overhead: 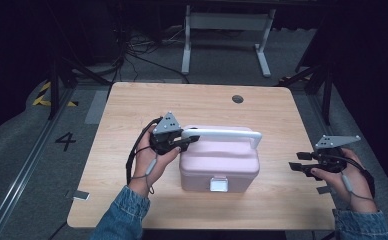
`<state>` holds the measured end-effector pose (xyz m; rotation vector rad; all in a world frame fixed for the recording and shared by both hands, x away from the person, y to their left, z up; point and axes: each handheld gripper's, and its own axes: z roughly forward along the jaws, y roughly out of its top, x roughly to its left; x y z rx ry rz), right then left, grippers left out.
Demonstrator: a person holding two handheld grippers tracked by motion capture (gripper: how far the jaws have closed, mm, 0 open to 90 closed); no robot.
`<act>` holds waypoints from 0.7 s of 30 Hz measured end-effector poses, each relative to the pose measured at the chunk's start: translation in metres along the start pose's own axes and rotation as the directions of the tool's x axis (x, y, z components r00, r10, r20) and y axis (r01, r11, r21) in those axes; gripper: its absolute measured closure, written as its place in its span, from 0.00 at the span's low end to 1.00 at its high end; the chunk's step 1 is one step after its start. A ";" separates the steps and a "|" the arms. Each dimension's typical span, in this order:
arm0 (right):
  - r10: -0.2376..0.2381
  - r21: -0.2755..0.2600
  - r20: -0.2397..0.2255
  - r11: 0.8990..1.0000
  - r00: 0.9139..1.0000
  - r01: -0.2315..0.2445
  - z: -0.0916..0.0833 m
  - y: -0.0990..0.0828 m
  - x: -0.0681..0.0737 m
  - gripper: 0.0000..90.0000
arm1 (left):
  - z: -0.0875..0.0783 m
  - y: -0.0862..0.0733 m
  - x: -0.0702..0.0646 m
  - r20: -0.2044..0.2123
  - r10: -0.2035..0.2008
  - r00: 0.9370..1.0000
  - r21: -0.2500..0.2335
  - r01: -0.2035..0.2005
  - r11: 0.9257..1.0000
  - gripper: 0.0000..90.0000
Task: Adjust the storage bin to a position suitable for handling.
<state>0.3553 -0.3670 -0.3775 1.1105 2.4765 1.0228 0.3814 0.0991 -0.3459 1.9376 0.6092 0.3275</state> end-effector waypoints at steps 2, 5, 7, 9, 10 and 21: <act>-0.001 0.001 0.001 1.000 1.000 0.001 0.000 0.000 0.000 0.52 | 0.000 0.001 -0.001 -0.011 0.011 1.000 0.005 -0.011 1.000 0.89; -0.002 -0.001 0.003 1.000 1.000 0.002 -0.001 0.000 0.000 0.52 | 0.000 0.002 -0.002 -0.016 0.016 1.000 0.004 -0.016 1.000 0.89; -0.003 -0.001 0.007 1.000 1.000 0.003 -0.001 0.000 0.000 0.52 | -0.001 0.004 -0.001 -0.013 0.011 1.000 0.009 -0.011 1.000 0.89; -0.001 -0.006 0.008 1.000 1.000 0.001 -0.001 0.000 0.000 0.52 | -0.001 0.006 -0.001 -0.005 0.008 1.000 0.017 -0.008 1.000 0.89; -0.002 -0.008 0.006 1.000 1.000 0.002 -0.002 0.000 0.000 0.52 | -0.001 0.007 -0.001 -0.002 0.008 1.000 0.019 -0.008 1.000 0.89; -0.004 -0.020 0.012 1.000 1.000 0.004 -0.006 0.001 -0.001 0.52 | -0.001 0.022 0.010 0.014 0.000 1.000 0.041 -0.001 0.999 0.89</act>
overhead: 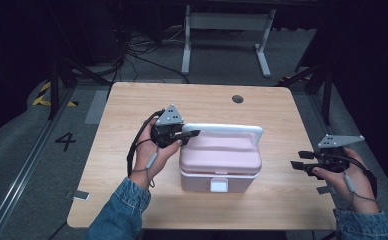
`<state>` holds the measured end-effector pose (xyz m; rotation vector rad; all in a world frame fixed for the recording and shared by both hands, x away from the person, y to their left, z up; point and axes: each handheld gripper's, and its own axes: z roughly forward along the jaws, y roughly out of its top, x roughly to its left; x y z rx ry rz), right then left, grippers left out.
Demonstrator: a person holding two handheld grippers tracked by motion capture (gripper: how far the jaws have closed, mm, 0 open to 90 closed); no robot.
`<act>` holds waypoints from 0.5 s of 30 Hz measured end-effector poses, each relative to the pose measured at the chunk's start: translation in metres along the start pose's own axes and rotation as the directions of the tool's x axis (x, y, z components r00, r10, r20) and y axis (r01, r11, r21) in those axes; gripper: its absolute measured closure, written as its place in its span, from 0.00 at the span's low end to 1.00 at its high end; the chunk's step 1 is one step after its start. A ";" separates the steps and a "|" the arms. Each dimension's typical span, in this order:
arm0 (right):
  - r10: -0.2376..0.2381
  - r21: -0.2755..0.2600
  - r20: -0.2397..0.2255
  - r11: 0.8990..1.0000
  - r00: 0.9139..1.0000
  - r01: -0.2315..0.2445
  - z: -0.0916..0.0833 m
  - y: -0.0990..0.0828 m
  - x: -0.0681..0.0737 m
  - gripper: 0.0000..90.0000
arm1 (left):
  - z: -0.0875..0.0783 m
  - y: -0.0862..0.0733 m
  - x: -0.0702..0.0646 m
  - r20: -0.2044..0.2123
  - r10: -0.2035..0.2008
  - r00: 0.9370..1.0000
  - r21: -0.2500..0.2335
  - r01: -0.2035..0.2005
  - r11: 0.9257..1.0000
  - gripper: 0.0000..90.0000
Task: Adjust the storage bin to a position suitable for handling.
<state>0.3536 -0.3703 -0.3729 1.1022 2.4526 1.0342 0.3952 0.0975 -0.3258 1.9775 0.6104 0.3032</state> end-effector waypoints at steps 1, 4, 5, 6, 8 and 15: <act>-0.001 -0.001 0.000 1.000 1.000 0.001 0.000 0.000 0.000 0.52 | 0.000 0.001 0.001 -0.001 -0.012 1.000 -0.002 0.012 1.000 0.89; 0.000 -0.003 -0.001 1.000 1.000 0.000 -0.001 0.000 0.000 0.52 | 0.000 0.005 0.008 0.007 -0.031 0.999 -0.008 0.031 0.999 0.89; 0.000 -0.004 0.000 1.000 1.000 0.000 -0.002 0.000 -0.001 0.52 | 0.001 0.006 0.010 0.009 -0.043 0.999 -0.011 0.044 0.999 0.89; 0.002 -0.006 -0.001 1.000 1.000 -0.002 -0.002 0.000 -0.001 0.52 | 0.001 0.008 0.011 0.012 -0.053 0.999 -0.011 0.053 0.999 0.89; 0.003 -0.009 0.000 1.000 1.000 -0.003 -0.002 0.000 -0.001 0.52 | 0.003 0.011 0.015 0.012 -0.059 0.998 -0.013 0.059 0.998 0.88; -0.002 -0.028 -0.021 1.000 1.000 0.002 -0.004 0.002 0.002 0.52 | 0.009 0.024 0.029 0.004 -0.079 0.997 -0.010 0.079 0.997 0.88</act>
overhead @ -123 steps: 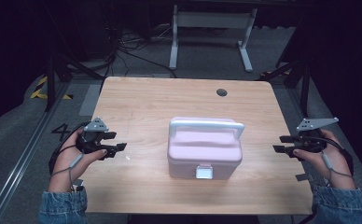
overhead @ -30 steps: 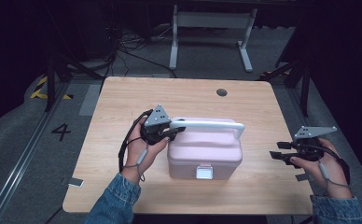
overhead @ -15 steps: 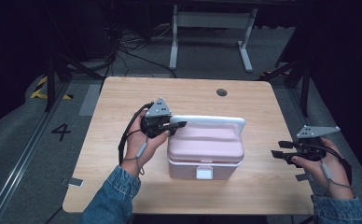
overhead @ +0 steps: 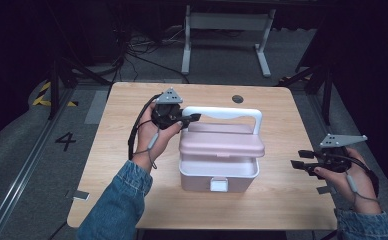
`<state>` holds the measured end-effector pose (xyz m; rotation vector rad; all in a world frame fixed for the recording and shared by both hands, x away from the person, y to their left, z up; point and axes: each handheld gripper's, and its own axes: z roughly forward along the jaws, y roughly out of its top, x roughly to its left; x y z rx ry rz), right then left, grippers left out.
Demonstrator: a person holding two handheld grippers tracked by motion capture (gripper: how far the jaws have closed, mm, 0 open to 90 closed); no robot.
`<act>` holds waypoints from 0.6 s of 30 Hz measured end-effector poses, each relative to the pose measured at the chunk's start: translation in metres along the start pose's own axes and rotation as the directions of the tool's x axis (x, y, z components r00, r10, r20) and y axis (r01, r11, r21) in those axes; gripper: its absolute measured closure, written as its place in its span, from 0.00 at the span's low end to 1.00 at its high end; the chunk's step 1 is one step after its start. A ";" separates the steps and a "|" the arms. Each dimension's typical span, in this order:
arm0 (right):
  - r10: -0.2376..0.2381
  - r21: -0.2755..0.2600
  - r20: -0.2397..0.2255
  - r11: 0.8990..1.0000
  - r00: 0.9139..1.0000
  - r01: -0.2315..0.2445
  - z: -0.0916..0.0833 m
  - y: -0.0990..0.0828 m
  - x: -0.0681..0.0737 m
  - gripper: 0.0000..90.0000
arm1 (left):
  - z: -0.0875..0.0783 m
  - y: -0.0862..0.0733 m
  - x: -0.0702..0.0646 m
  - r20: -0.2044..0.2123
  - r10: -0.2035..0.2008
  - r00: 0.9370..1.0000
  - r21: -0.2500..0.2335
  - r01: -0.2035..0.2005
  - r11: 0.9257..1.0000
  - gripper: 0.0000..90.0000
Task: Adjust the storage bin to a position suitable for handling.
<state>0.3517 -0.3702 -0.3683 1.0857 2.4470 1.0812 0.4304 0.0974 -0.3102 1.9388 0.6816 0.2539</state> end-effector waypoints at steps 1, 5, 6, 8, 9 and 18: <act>-0.001 -0.003 0.000 1.000 1.000 0.001 -0.001 0.000 0.000 0.52 | 0.001 0.002 0.003 0.004 -0.005 1.000 0.004 0.005 1.000 0.88; 0.000 -0.019 -0.001 1.000 1.000 0.000 -0.002 0.002 0.002 0.53 | 0.004 0.007 0.010 0.004 -0.019 1.000 -0.004 0.019 1.000 0.87; 0.000 -0.023 -0.007 1.000 1.000 0.000 -0.002 0.002 0.002 0.53 | 0.004 0.007 0.010 0.003 -0.020 1.000 -0.008 0.020 1.000 0.86; -0.004 -0.039 -0.022 0.999 1.000 0.003 -0.003 0.004 0.005 0.53 | 0.005 0.009 0.012 -0.002 -0.018 1.000 -0.002 0.018 1.000 0.86; -0.005 -0.048 -0.030 0.999 1.000 0.003 -0.004 0.006 0.007 0.54 | 0.005 0.010 0.012 -0.006 -0.020 1.000 -0.004 0.020 1.000 0.86; 0.002 -0.123 -0.064 0.992 0.998 -0.010 -0.002 0.021 0.022 0.57 | 0.010 0.010 0.020 -0.017 -0.037 0.999 -0.021 0.037 0.999 0.83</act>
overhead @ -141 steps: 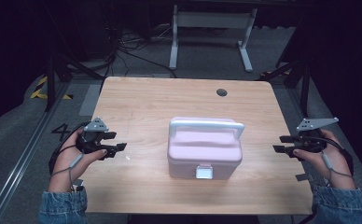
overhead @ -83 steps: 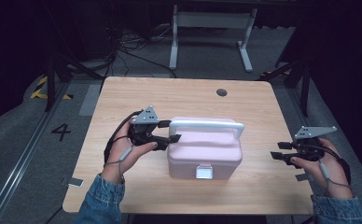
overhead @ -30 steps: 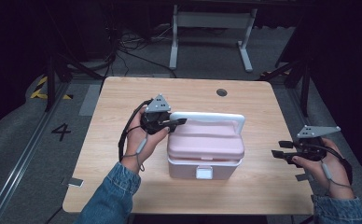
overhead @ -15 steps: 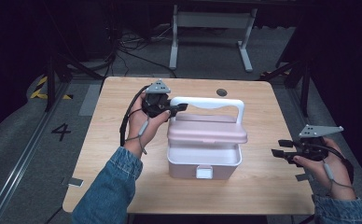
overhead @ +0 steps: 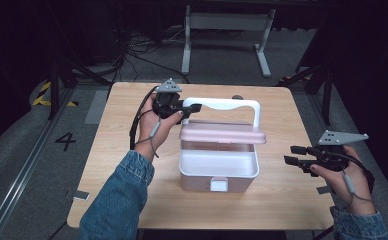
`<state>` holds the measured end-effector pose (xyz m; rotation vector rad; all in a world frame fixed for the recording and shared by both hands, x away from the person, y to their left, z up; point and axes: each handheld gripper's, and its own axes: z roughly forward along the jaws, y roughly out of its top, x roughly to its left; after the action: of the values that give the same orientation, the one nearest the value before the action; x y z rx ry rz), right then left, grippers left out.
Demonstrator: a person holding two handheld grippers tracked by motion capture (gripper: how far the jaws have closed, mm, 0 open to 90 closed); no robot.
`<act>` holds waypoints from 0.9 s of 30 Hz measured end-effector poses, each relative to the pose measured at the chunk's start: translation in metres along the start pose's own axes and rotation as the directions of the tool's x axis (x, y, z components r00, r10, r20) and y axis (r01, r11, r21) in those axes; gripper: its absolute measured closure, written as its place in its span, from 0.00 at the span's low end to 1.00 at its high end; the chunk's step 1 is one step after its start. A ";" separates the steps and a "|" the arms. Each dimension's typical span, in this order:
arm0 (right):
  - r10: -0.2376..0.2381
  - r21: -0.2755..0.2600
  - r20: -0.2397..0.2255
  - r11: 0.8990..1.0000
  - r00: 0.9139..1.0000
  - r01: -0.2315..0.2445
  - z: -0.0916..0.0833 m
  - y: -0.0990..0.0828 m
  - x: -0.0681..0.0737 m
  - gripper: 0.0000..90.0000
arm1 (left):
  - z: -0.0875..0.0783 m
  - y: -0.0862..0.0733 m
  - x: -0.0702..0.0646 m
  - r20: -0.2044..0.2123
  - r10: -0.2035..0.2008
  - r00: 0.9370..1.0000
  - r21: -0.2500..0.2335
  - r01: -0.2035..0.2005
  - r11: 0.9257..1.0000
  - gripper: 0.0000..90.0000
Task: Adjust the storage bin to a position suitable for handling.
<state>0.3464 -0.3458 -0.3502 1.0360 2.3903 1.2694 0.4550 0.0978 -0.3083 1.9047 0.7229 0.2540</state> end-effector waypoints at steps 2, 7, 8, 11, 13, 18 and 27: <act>-0.004 -0.013 0.001 1.000 1.000 0.004 0.001 0.003 0.002 0.58 | 0.000 0.001 0.000 -0.022 0.017 1.000 0.007 -0.017 1.000 0.82; -0.032 -0.063 -0.009 0.998 0.999 0.032 0.005 0.014 0.011 0.57 | -0.001 0.003 -0.002 -0.033 0.020 0.999 0.010 -0.020 1.000 0.82; -0.047 -0.072 -0.003 0.996 0.999 0.047 0.006 0.016 0.013 0.56 | -0.001 0.003 -0.002 -0.031 0.015 0.999 0.012 -0.014 1.000 0.82; -0.073 -0.097 -0.012 0.993 0.997 0.072 0.009 0.023 0.019 0.56 | 0.000 0.003 -0.001 -0.031 0.006 1.000 0.002 -0.006 1.000 0.82; -0.082 -0.095 -0.038 0.992 0.996 0.078 0.012 0.027 0.024 0.60 | 0.000 0.003 0.000 -0.032 0.002 0.999 0.001 -0.002 1.000 0.82; -0.100 -0.105 -0.096 0.990 0.990 0.090 0.018 0.037 0.036 0.72 | 0.001 0.004 -0.001 -0.046 0.005 0.999 -0.004 -0.005 1.000 0.82; -0.108 -0.145 -0.109 0.985 0.988 0.092 0.026 0.048 0.046 0.73 | 0.002 0.005 0.002 -0.040 -0.008 0.999 -0.002 0.008 1.000 0.82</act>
<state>0.3493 -0.2801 -0.3221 0.8123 2.3635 1.4742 0.4587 0.0960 -0.3050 1.8991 0.7565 0.2883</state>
